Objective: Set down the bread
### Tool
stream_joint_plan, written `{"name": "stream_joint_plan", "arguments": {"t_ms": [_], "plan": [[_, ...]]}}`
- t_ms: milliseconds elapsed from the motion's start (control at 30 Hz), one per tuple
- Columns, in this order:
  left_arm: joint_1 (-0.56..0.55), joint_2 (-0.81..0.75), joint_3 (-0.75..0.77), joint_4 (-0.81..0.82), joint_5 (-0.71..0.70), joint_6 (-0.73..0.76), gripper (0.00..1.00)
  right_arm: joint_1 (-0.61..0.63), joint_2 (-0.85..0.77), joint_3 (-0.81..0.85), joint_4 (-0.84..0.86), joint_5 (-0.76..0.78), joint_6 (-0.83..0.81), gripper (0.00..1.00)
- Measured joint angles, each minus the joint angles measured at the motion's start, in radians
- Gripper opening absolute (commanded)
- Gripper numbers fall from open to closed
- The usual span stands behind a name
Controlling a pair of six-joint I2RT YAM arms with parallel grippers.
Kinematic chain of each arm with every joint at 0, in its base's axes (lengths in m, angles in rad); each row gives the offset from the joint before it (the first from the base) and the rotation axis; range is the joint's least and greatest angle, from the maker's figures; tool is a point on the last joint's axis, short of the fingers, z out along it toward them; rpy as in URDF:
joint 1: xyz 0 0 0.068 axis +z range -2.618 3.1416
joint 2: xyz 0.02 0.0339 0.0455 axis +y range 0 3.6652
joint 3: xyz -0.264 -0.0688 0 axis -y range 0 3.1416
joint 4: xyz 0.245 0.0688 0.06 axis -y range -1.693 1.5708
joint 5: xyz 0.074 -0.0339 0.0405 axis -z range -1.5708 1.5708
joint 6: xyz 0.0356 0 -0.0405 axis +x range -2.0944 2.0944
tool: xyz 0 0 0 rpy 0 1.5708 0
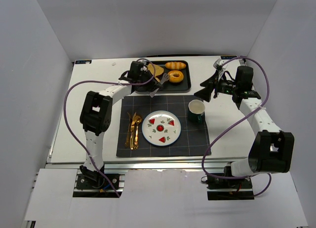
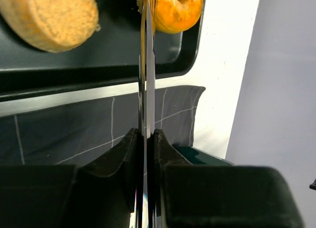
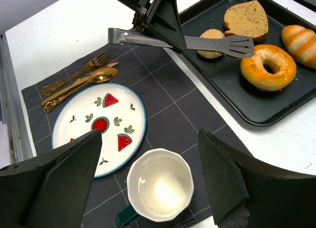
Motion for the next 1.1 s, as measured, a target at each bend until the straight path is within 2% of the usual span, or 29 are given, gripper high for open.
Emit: {"name": "stream_joint_plan", "arguments": {"t_ms": [167,367,533,633,867,967,1100], "plan": [[-0.001,-0.006,-0.005,0.034,0.008,-0.005,0.01,-0.003,-0.014,-0.008,0.001,-0.003,0.0,0.84],[-0.001,-0.092,-0.071,0.033,0.01,0.003,0.0,-0.031,-0.031,-0.016,0.0,-0.008,-0.002,0.84],[-0.001,-0.323,-0.248,-0.022,0.011,0.055,0.0,-0.034,-0.04,-0.016,-0.011,-0.01,-0.018,0.84],[-0.001,-0.533,-0.382,-0.09,0.02,0.097,0.0,-0.034,-0.047,-0.016,-0.024,-0.011,-0.034,0.84],[-0.002,-0.937,-0.611,-0.343,0.048,0.184,0.0,-0.034,-0.049,-0.016,-0.04,-0.026,-0.05,0.84],[-0.006,-1.02,-0.682,-0.447,0.053,0.193,0.01,-0.034,-0.049,-0.016,-0.046,-0.033,-0.051,0.86],[-0.014,-1.048,-0.73,-0.543,0.049,0.201,0.09,-0.034,-0.049,-0.016,-0.053,-0.046,-0.052,0.86]]}}
